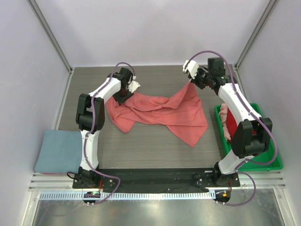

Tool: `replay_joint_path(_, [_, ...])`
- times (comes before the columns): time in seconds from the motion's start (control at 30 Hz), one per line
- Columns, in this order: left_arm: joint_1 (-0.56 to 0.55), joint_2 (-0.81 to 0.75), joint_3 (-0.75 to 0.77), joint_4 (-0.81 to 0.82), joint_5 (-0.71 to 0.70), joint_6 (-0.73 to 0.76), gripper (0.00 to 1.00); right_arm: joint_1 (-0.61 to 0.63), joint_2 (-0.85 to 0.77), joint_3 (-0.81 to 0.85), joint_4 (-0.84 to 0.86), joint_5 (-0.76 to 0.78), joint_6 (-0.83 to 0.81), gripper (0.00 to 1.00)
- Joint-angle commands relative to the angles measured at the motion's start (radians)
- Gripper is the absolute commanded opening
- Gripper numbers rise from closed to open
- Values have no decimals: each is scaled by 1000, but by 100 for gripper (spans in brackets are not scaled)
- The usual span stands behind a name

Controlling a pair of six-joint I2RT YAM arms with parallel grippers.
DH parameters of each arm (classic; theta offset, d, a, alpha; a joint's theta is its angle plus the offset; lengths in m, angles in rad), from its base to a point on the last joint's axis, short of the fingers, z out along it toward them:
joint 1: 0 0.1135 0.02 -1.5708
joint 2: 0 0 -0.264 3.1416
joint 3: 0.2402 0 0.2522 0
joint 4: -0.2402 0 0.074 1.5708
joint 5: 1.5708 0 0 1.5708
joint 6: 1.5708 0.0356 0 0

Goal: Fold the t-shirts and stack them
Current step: Flatten the tshirt out

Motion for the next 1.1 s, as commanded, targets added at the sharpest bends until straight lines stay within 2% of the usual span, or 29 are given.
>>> replay_joint_path(0.0, [1, -68, 5, -20, -33, 111, 40, 6, -28, 11, 46, 17, 27, 1])
replay_joint_path(0.07, [3, -110, -15, -45, -3, 204, 42, 6, -31, 7, 46, 17, 34, 1])
replay_joint_path(0.1, [4, -133, -18, -82, 25, 325, 43, 6, -33, 4, 44, 17, 38, 1])
replay_joint_path(0.13, [3, -139, -16, -157, 53, 384, 43, 6, -33, 2, 44, 17, 41, 1])
replay_joint_path(0.23, [0, -107, 22, -246, 34, 459, 41, 9, -27, -2, 46, 22, 51, 1])
replay_joint_path(0.37, [0, -42, 111, -308, 36, 443, 40, 15, -25, 2, 55, 28, 73, 1])
replay_joint_path(0.8, [-43, 33, 112, -253, 64, 334, 39, 18, -36, -16, 58, 47, 56, 1])
replay_joint_path(1.07, [-43, 59, 114, -201, 10, 315, 38, 22, -33, -18, 58, 50, 62, 1])
